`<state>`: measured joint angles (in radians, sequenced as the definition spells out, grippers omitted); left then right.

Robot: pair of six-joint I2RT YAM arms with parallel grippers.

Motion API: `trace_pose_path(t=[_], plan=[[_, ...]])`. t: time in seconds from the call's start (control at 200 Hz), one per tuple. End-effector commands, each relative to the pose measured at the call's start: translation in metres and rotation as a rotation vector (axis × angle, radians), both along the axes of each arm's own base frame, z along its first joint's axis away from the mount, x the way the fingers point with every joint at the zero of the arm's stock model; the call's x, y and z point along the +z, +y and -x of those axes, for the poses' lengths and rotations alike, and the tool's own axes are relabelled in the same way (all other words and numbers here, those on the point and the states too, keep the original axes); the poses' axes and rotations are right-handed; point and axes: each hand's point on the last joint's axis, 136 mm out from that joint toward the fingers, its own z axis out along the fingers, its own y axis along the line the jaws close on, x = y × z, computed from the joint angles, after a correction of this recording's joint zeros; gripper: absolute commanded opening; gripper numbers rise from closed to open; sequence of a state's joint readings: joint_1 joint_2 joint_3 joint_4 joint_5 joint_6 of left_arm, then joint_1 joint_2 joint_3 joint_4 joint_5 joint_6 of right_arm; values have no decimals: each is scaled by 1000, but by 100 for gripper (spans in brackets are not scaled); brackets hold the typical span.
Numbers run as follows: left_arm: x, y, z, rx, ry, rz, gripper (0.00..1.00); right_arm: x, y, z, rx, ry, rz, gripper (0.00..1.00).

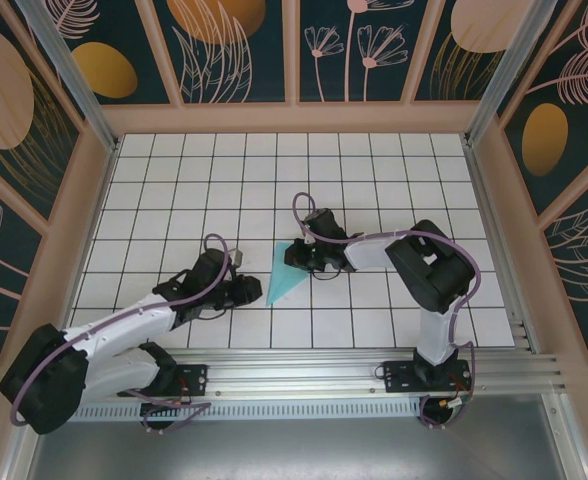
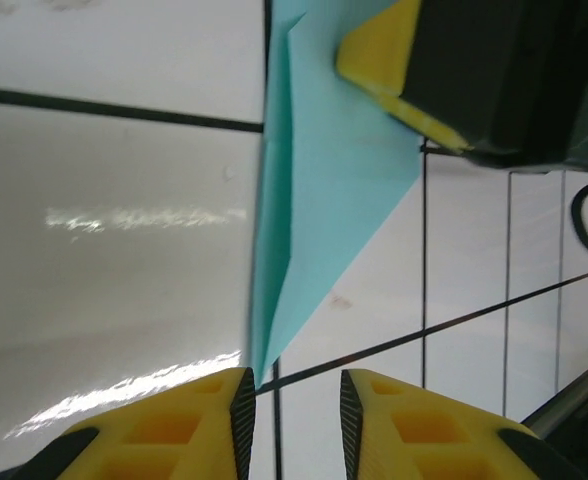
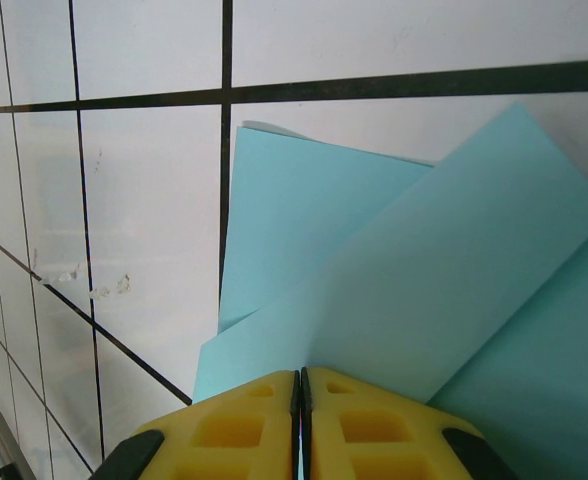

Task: Fold a paper plane with a square sheet of paper (pick it up from the middle)
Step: Fourth fold the wing at the center of the table.

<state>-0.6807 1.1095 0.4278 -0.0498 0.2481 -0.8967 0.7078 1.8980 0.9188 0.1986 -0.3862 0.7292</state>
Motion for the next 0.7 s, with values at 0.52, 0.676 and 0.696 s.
trace_pose_path(t=[0.52,0.676,0.696], plan=[[-14,-63,-44,-51,22,149,28,-64,-33,31,-35,137,212,14],[-55,-44,-29,-36,98,38,25,-56,-28,28,-22,128,192,14],[-60,-40,-26,-34,110,22,25,-53,-26,27,-19,125,185,14]])
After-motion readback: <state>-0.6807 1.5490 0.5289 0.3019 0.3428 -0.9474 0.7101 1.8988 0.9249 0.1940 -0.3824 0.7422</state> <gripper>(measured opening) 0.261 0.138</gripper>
